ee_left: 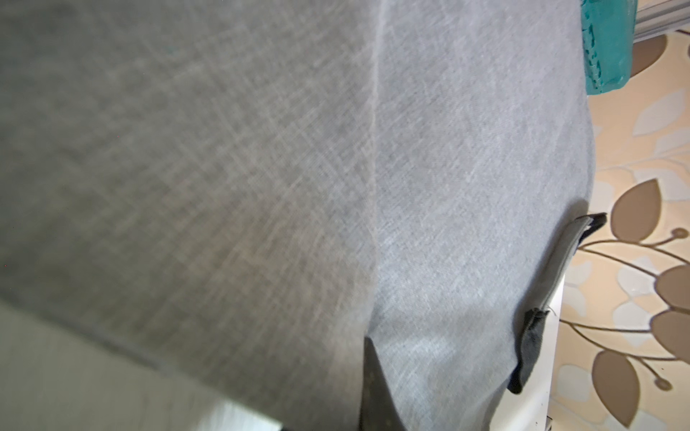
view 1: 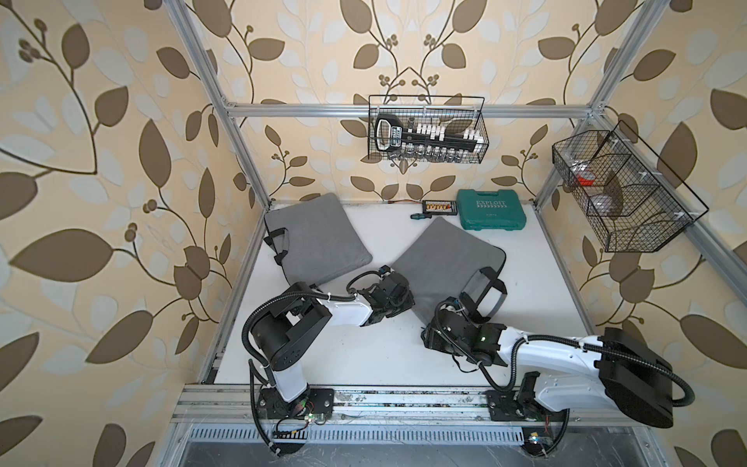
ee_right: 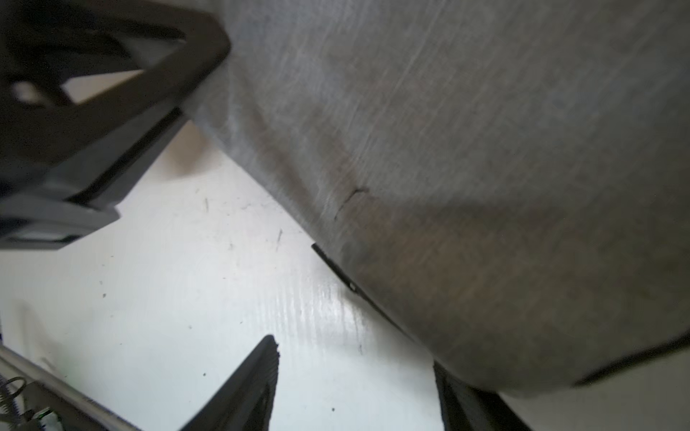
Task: Put the mouse into the laptop bag
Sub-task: Zip the zipper on the zippered laptop bag.
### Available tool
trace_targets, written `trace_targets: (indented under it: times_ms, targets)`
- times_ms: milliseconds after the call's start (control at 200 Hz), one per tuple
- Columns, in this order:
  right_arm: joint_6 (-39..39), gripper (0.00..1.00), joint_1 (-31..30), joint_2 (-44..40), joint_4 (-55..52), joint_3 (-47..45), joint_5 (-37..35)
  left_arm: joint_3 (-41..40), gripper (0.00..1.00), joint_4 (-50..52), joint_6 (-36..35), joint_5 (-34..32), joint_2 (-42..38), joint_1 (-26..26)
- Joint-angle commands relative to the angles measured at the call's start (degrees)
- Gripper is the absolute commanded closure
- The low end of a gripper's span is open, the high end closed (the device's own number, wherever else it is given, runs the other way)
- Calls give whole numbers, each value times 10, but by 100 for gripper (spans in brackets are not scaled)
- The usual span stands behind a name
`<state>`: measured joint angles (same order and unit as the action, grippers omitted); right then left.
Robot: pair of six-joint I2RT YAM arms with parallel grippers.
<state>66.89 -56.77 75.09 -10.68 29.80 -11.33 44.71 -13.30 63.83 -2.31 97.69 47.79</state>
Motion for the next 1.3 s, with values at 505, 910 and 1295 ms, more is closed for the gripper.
trace_targets:
  times_ms: [505,910,1295]
  targets:
    - [-25,44,83,-44,-68,-14,-73,-5,100,71,103,-183,-32,102]
    - [24,39,-33,29,-150,34,-129,7,100,68,106,-182,-6,102]
    - [19,80,-42,118,-141,68,-163,-1,100,65,113,-187,-6,102]
